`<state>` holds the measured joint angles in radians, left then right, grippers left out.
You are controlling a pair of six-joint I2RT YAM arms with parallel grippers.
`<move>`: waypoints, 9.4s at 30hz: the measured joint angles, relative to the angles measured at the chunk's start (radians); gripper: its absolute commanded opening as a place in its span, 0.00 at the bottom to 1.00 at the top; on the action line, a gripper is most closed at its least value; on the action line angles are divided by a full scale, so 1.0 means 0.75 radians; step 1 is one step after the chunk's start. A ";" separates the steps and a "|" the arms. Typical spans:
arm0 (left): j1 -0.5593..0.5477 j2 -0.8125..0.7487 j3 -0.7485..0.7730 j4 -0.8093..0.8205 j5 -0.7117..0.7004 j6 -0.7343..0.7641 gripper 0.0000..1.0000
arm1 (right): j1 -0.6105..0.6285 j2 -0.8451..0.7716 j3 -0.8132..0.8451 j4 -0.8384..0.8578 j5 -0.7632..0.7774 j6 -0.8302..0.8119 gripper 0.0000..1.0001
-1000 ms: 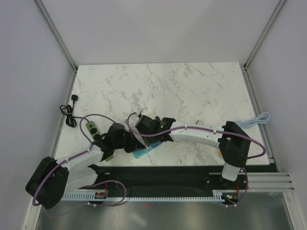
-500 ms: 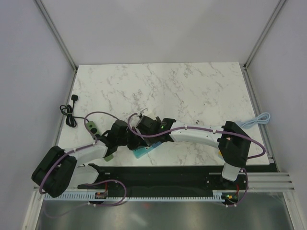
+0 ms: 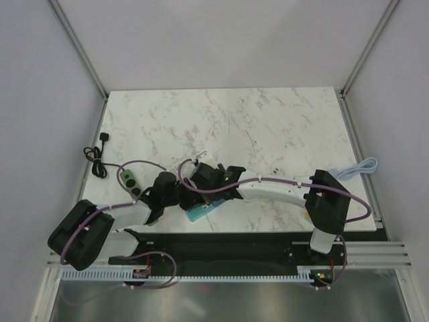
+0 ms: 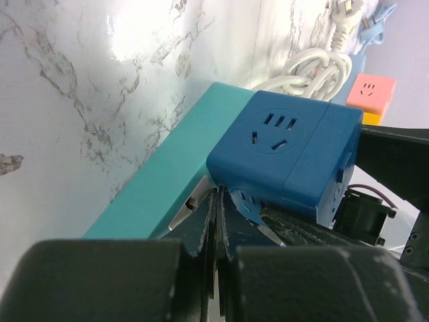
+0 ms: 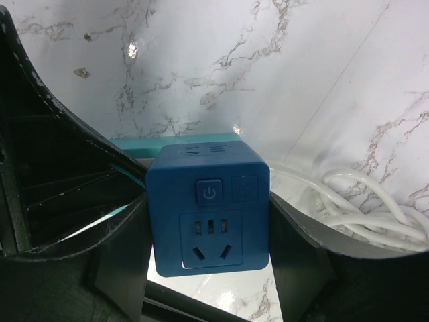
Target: Pull the plug off the socket
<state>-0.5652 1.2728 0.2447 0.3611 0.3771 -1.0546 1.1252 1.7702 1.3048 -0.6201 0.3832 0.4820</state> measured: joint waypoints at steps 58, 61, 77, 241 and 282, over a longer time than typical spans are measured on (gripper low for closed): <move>-0.031 -0.576 0.336 -0.689 0.062 0.489 0.93 | -0.083 -0.668 -0.562 0.345 0.076 -0.114 0.00; -0.031 -0.562 0.411 -0.747 0.093 0.530 0.94 | -0.083 -0.761 -0.630 0.362 0.023 -0.148 0.00; -0.100 -0.227 0.380 -0.624 0.344 0.540 0.90 | -0.097 -1.008 -0.787 0.389 -0.202 -0.256 0.00; 0.783 0.143 0.704 -1.615 -0.912 0.199 0.88 | -0.332 0.201 -0.376 1.617 -0.610 -0.288 0.98; 0.444 0.329 1.008 -1.515 -0.932 0.293 1.00 | -0.332 0.189 -0.377 1.634 -0.608 -0.288 0.98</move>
<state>-0.2325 1.5196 1.0004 -0.7750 -0.3222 -0.8349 0.8761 1.9118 1.0222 0.6056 -0.0731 0.2661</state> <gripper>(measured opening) 0.994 0.982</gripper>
